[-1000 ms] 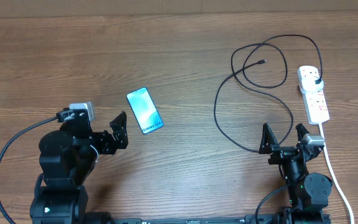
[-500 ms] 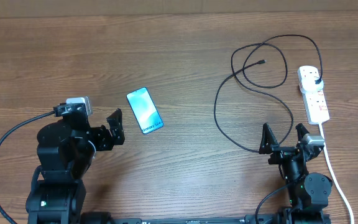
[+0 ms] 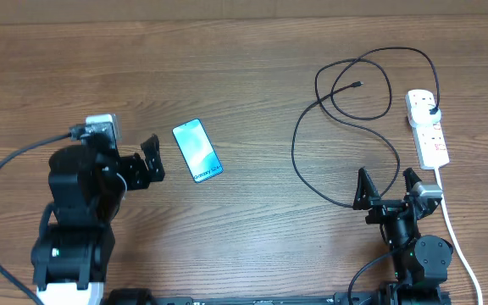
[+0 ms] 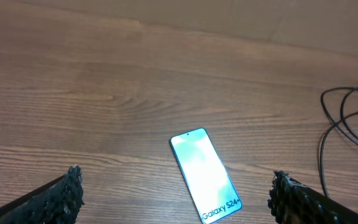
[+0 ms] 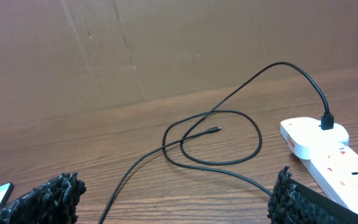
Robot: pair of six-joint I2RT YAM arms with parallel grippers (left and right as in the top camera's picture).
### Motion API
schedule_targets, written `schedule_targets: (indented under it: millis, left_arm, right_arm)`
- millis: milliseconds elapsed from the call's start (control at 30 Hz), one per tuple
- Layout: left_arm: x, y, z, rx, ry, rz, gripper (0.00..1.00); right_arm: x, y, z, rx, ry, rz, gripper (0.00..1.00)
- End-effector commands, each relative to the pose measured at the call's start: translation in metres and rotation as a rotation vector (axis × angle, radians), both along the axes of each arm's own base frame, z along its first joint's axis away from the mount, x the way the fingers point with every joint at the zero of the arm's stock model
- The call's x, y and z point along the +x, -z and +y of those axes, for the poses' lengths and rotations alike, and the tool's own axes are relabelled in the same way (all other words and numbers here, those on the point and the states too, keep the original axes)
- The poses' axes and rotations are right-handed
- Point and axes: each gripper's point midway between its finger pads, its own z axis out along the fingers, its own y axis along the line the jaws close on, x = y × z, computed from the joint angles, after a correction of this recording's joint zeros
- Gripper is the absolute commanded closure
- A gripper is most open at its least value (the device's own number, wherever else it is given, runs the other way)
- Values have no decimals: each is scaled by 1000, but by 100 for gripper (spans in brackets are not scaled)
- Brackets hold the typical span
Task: Plug charger to phone and switch on socket
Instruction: 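Move the left gripper forward over the blue phone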
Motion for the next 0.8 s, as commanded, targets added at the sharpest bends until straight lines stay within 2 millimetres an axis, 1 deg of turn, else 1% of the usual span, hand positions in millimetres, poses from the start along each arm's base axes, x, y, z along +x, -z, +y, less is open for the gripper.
schedule_targets:
  millis: [0, 133, 267, 533, 567, 667, 767]
  left_arm:
    - [11, -10, 6, 31, -10, 9, 0]
    - [21, -8, 6, 31, -9, 38, 0]
    - [25, -4, 2, 31, 4, 61, 0]
    - [25, -4, -23, 41, 78, 58, 0]
    - [24, -3, -29, 41, 98, 61, 0]
    - [22, -1, -39, 42, 127, 71, 0]
    - [24, 2, -48, 32, 147, 78, 0]
  right_arm:
    - [1, 4, 0, -8, 3, 7, 0]
    - [1, 4, 0, -9, 3, 7, 0]
    - [1, 4, 0, -8, 3, 7, 0]
    - [1, 4, 0, -8, 3, 7, 0]
    - [1, 4, 0, -8, 3, 7, 0]
    - [1, 4, 0, -8, 3, 7, 0]
    - [1, 4, 0, -8, 3, 7, 0]
